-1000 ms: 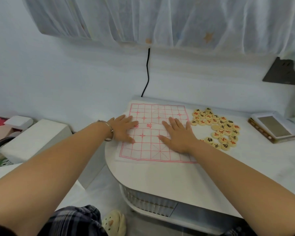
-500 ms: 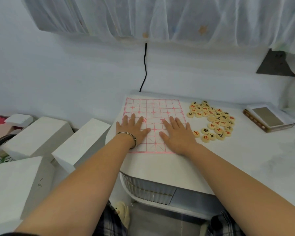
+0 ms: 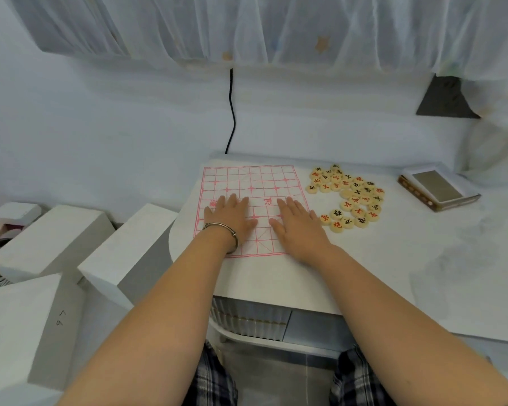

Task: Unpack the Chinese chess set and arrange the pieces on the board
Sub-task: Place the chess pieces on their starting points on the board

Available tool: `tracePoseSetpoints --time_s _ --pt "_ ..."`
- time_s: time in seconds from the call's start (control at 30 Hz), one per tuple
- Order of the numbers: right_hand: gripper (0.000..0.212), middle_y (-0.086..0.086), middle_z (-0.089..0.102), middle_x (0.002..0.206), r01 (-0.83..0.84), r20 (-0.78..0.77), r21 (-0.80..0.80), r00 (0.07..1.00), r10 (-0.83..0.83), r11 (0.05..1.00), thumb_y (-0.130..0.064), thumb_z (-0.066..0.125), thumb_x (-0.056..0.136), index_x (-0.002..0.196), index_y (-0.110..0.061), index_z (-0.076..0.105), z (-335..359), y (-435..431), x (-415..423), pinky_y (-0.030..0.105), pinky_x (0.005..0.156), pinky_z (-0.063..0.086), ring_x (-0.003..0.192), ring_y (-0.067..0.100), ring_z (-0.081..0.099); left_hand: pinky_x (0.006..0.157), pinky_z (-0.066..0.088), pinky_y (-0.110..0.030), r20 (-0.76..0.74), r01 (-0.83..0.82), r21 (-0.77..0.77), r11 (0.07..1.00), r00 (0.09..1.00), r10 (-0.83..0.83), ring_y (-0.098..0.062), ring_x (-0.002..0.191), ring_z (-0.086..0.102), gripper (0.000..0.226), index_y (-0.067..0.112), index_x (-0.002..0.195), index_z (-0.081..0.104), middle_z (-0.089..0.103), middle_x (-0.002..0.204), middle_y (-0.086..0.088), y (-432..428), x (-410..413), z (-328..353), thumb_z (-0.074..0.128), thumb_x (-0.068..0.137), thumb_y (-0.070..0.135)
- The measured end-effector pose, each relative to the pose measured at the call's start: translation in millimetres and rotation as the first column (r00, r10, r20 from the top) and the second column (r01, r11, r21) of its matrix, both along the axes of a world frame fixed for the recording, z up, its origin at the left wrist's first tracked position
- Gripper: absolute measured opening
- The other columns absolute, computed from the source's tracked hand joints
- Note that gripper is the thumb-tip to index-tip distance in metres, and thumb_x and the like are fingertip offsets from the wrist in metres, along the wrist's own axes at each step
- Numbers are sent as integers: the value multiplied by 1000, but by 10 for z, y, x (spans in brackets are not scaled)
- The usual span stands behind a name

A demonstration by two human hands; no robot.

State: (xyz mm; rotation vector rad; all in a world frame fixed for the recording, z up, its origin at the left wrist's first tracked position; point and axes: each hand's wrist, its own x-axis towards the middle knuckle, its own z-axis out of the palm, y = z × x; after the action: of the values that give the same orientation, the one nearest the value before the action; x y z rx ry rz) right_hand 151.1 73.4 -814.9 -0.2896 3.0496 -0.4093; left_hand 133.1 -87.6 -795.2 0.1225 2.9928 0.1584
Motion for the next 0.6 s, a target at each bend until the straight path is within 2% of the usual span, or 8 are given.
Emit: tracePoseSetpoints --time_s 0.1,0.2,0.3,0.4,0.5,0.6 --pt "53 7 16 157 32 -132 -16 991 -33 999 -31 31 100 149 -15 17 154 102 17 46 117 9 146 23 11 116 9 -53 89 58 -2 998 994 -57 -26 146 -3 66 29 149 6 -1 159 1 53 39 42 35 94 50" --pt "46 9 46 139 140 -276 18 952 -129 990 -10 46 90 137 -12 43 341 297 10 42 112 25 131 28 37 117 11 -52 131 144 -13 989 981 -141 -26 146 -4 67 28 150 3 -3 159 0 88 93 93 36 95 49" --pt "44 9 58 123 166 -198 144 971 -136 975 -5 50 85 128 -16 54 379 496 10 41 106 32 119 30 45 117 11 -52 140 209 -42 977 970 -201 -26 146 -4 67 28 150 4 -3 159 0 166 215 119 37 95 48" --pt "43 6 61 118 114 -136 154 986 -93 981 -4 48 86 125 -19 59 327 565 -10 42 106 29 115 29 48 117 8 -51 134 253 -28 967 960 -247 -25 146 -5 66 29 150 4 -4 159 0 290 340 112 36 96 48" --pt "39 5 65 111 71 -183 129 982 -46 989 -3 49 87 120 -19 63 274 598 -51 38 99 38 106 26 52 117 10 -51 95 334 -34 942 939 -330 -25 146 -3 64 27 150 7 -1 159 1 406 388 82 34 96 48" --pt "35 6 66 109 24 -236 90 972 -2 996 -5 52 89 120 -17 63 245 622 -70 34 90 39 102 25 54 118 9 -50 71 381 -50 923 924 -377 -24 147 -1 62 28 149 9 1 159 1 476 392 65 32 96 49"
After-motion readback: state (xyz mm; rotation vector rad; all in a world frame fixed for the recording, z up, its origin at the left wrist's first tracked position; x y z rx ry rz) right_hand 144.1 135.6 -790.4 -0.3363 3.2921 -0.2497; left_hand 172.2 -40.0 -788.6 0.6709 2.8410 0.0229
